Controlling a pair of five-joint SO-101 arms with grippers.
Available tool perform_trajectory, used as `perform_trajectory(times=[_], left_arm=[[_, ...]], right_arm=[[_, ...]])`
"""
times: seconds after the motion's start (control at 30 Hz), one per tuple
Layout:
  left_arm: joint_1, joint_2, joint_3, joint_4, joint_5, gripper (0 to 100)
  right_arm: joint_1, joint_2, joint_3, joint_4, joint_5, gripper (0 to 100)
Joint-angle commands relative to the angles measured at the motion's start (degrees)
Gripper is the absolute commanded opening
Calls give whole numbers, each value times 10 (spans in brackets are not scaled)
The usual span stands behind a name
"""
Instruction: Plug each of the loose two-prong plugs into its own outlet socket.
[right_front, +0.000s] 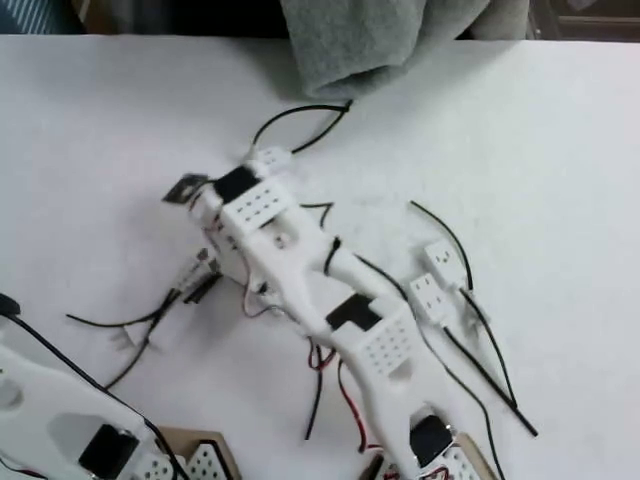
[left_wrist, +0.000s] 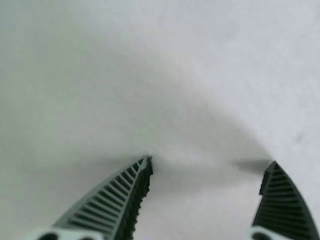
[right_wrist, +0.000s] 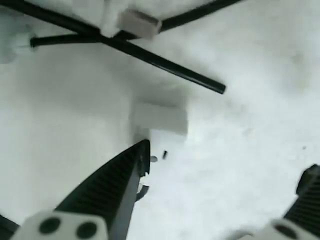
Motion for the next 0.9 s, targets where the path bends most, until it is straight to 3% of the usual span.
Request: perform_trajectory(times=[0.0,0.17,0.27,0.87], left_arm=[[15,2,-11,-33,10,355],[15,2,-10,-33,10,355],[15,2,-8,-33,10,355],[11,3,-7,-33,10,355]], right_arm=[[62,-9,-14,10,22,447],[126,-8,-14,7,25,447],[130,-8,-14,9,25,447],[-84,-32,74,18,17,447]])
